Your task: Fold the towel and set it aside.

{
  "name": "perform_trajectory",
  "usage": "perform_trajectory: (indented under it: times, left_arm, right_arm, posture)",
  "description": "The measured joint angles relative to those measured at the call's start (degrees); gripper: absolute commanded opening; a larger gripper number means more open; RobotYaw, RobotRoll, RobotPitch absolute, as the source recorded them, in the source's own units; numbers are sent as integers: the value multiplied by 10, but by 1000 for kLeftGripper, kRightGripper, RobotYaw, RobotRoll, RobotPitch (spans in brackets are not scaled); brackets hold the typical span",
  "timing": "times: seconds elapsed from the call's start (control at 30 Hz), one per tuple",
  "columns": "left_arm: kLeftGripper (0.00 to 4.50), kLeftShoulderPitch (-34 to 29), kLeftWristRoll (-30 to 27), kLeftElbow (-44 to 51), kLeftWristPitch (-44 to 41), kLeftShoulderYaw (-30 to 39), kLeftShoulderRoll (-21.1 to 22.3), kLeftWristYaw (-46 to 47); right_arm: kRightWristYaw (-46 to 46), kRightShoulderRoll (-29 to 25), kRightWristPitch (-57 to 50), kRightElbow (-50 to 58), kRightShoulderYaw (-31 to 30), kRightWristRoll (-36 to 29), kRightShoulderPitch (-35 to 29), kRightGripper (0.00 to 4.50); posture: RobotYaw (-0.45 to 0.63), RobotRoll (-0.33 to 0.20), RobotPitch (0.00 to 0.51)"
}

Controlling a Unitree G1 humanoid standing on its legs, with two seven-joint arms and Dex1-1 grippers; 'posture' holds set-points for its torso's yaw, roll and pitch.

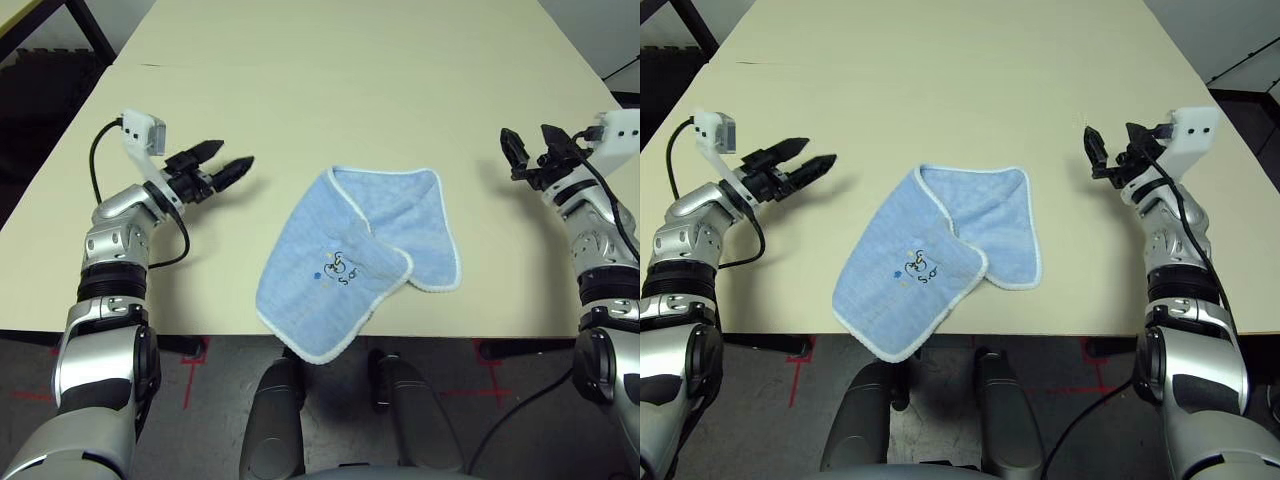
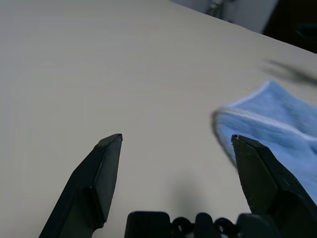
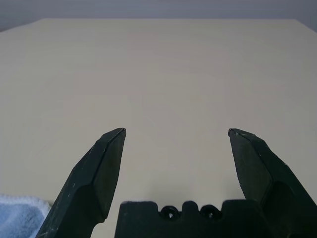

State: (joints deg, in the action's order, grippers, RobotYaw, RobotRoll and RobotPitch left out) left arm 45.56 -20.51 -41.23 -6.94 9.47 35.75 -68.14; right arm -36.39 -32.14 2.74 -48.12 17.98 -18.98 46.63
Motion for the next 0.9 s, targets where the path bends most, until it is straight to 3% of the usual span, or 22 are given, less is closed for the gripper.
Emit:
perform_trajectory:
  times: [0.2,0.4,0.6,0.9]
  left_arm:
    - [4467,6,0,56,3,-34,12,-94]
    - [4467,-9,6,77,47,-44,15,-115]
    - [4467,-23,6,96,55,-49,11,-114]
    - [4467,-55,2,141,43,-52,8,-101]
  right_arm:
    - [-106,-37,-64,-54,-53,26,61,4500]
    - [-193,-54,-166,-108,-116,75,143,4500]
    - [-212,-42,-217,-166,-169,133,216,4500]
    - [-196,-4,-178,-198,-214,202,226,4500]
  posture:
    - [41,0,255]
    - [49,0,256]
    - [56,0,257]
    - [72,0,262]
